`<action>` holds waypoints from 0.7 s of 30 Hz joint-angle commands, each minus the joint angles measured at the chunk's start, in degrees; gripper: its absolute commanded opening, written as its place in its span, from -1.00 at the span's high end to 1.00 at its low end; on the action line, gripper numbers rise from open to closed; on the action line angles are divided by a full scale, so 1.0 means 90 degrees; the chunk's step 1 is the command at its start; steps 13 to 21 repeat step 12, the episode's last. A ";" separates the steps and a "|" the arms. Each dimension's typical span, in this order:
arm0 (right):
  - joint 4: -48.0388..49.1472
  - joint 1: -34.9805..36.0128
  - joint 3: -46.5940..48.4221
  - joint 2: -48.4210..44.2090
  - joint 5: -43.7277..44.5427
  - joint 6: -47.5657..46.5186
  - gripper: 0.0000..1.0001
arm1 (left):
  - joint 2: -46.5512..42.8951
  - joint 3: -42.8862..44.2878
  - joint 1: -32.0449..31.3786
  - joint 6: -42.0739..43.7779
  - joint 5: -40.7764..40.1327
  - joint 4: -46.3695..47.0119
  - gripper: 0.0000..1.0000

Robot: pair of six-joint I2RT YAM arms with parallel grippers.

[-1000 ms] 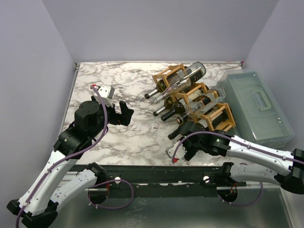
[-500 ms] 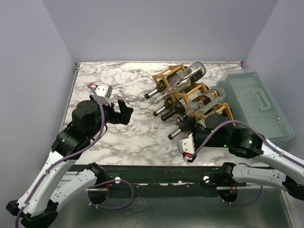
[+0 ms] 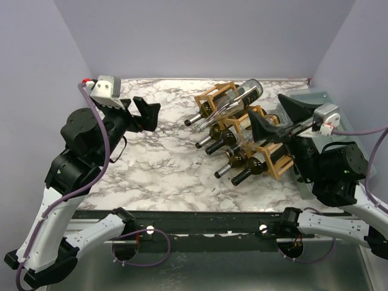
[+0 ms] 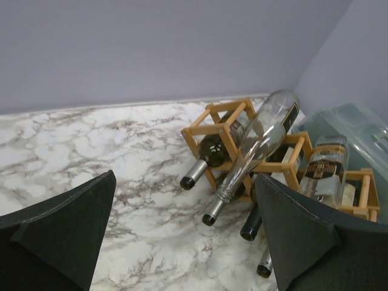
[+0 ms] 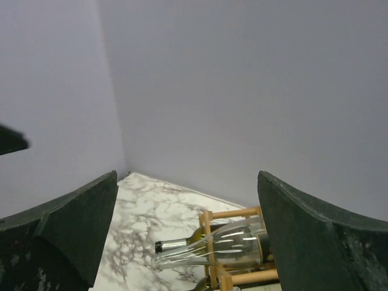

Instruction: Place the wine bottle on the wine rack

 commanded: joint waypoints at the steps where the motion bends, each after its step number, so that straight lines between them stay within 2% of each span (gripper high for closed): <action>1: 0.1643 0.0008 -0.0129 0.0326 0.3147 0.0854 -1.00 | 0.0184 0.0712 -0.0016 0.0428 -0.0509 0.0081 -0.97; 5: 0.1807 0.0004 -0.0237 0.0084 0.3042 0.0764 -1.00 | 0.0245 0.1004 -0.0016 0.0539 -0.0605 0.0142 -0.97; 9: 0.1347 0.0011 -0.0102 -0.0167 0.2588 0.0537 -1.00 | 0.0232 0.1109 -0.0016 0.0623 -0.0681 0.0227 -0.97; 21: 0.1339 0.0006 -0.0122 -0.0289 0.2702 0.0562 -1.00 | 0.0242 0.1202 -0.0016 0.0654 -0.0703 0.0261 -0.97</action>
